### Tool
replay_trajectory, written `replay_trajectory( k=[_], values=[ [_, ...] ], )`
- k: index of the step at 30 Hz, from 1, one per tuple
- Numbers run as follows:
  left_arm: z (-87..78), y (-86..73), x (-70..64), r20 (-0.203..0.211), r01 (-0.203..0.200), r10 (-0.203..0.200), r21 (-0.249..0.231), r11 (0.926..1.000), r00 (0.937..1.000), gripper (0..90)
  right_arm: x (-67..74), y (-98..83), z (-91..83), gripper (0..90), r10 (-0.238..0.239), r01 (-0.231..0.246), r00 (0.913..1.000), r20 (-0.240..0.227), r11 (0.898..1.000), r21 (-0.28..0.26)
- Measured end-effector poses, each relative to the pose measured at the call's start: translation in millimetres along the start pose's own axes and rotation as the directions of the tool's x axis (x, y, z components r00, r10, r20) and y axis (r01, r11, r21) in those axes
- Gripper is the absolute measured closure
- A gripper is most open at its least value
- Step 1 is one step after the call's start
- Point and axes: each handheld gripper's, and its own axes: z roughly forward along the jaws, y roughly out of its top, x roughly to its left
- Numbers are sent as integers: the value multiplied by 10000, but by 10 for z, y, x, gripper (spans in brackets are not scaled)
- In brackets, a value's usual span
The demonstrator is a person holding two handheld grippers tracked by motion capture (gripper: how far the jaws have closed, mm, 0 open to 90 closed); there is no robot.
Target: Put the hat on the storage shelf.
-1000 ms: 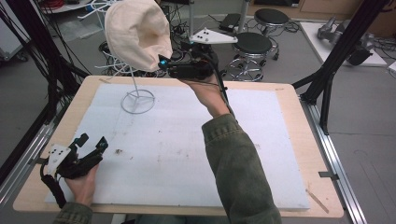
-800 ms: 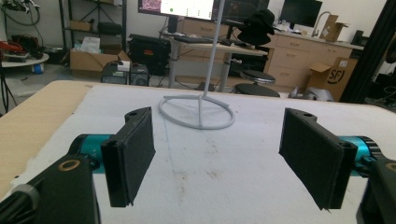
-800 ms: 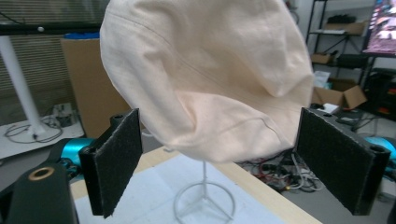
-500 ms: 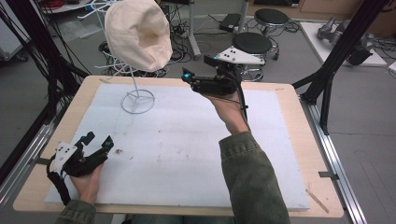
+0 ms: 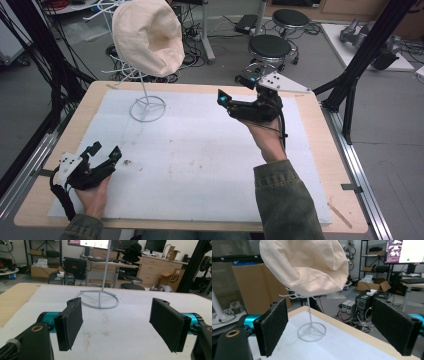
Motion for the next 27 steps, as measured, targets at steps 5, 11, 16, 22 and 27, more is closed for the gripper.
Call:
replay_trajectory(
  k=[5, 11, 16, 22, 27],
  values=[
    [-2, -1, -3, 5, 30, -30, 3, 10000, 10000, 264, -28, -84, -197, 132, -69, 68, 9998, 168, 10000, 17],
    [-13, -2, -1, -5, 1, -1, 22, 10000, 10000, 264, -34, -312, -430, 117, 71, -72, 9994, 337, 10000, 29],
    [-6, -6, -8, 11, 23, -23, 45, 10000, 10000, 264, -53, -492, -565, 115, -96, 68, 9966, 821, 9994, 335],
    [1, -8, -22, 48, 4, -5, 57, 10000, 10000, 264, -111, -731, -740, 115, 15, -107, 9801, 1983, 9989, 457],
    [-4, -8, -19, 34, 14, -14, 56, 10000, 10000, 264, -137, -904, -823, 115, 149, -288, 9775, 2106, 9976, 627]
  ],
)
